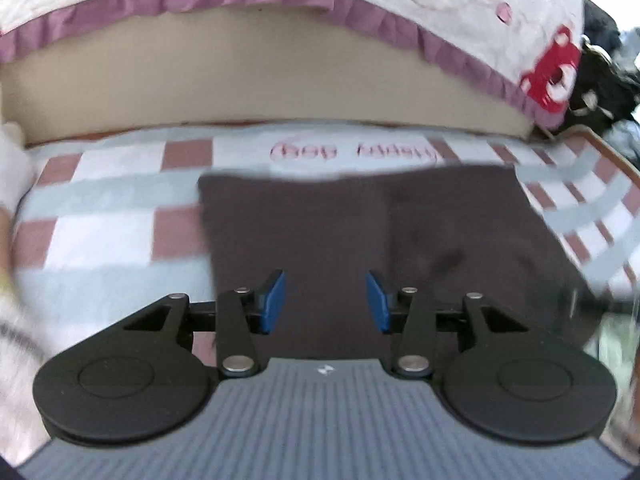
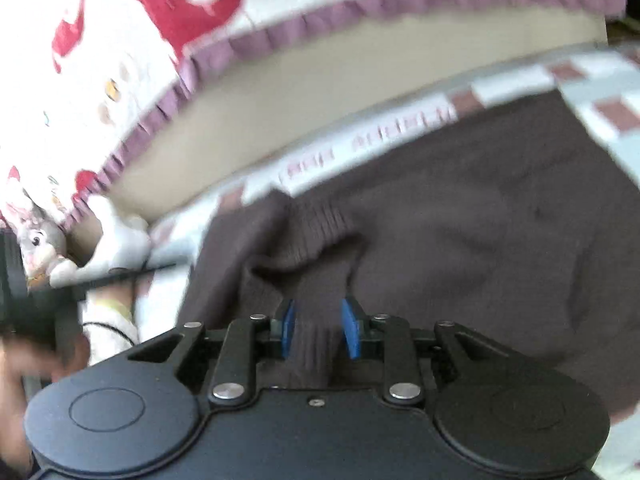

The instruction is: Fold clothes

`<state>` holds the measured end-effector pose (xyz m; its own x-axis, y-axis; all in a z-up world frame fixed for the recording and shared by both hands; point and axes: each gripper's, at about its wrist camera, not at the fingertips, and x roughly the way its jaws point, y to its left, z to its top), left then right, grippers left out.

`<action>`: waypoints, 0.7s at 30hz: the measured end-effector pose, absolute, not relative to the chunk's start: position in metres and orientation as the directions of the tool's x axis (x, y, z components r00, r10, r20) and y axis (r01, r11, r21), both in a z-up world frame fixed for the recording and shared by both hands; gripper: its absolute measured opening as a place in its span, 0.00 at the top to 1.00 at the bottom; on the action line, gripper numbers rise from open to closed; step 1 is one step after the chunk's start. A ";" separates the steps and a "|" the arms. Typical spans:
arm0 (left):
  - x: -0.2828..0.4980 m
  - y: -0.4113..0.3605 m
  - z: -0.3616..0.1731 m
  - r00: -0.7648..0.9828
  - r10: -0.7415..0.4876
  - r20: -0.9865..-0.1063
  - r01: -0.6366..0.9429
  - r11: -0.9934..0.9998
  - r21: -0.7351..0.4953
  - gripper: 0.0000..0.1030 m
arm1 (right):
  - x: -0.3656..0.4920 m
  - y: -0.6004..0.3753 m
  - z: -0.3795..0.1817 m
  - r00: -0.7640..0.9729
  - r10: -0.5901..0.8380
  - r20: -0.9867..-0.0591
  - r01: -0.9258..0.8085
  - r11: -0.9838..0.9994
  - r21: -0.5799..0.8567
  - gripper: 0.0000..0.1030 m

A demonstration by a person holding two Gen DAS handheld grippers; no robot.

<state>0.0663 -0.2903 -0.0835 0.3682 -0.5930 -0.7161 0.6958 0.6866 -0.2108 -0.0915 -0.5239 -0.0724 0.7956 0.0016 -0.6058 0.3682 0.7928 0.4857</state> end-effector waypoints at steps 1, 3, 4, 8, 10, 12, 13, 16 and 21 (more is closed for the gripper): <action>0.061 -0.281 -0.087 0.358 -0.597 -0.718 0.692 0.686 -0.225 0.63 | -0.088 -0.522 -0.070 0.806 0.019 -0.592 0.326 0.821 0.469 0.69; 0.055 -0.269 -0.097 0.369 -0.572 -0.733 0.674 0.707 -0.213 0.95 | -0.078 -0.518 -0.068 0.819 0.071 -0.569 0.223 0.874 0.431 0.69; 0.054 -0.266 -0.101 0.376 -0.552 -0.744 0.664 0.721 -0.199 0.95 | -0.065 -0.517 -0.071 0.804 0.116 -0.583 0.174 0.892 0.418 0.69; 0.064 -0.256 -0.105 0.309 -0.626 -0.716 0.624 0.702 -0.343 0.95 | -0.021 -0.508 -0.089 0.698 0.148 -0.700 0.091 0.952 0.292 0.69; 0.061 -0.256 -0.103 0.314 -0.647 -0.695 0.640 0.685 -0.348 0.95 | -0.024 -0.500 -0.096 0.679 0.129 -0.723 0.084 0.964 0.251 0.62; 0.057 -0.257 -0.104 0.323 -0.646 -0.692 0.660 0.678 -0.324 0.95 | -0.026 -0.492 -0.102 0.659 0.109 -0.744 0.076 0.975 0.210 0.64; 0.056 -0.258 -0.108 0.313 -0.645 -0.697 0.659 0.676 -0.330 0.95 | -0.027 -0.489 -0.105 0.649 0.099 -0.754 0.071 0.979 0.190 0.70; 0.057 -0.262 -0.119 0.259 -0.658 -0.707 0.632 0.669 -0.392 0.95 | -0.049 -0.485 -0.087 0.694 0.021 -0.720 0.109 0.985 0.134 0.97; 0.051 -0.271 -0.128 0.250 -0.614 -0.749 0.635 0.688 -0.352 0.93 | -0.078 -0.487 -0.081 0.657 -0.126 -0.743 0.214 0.977 0.024 0.97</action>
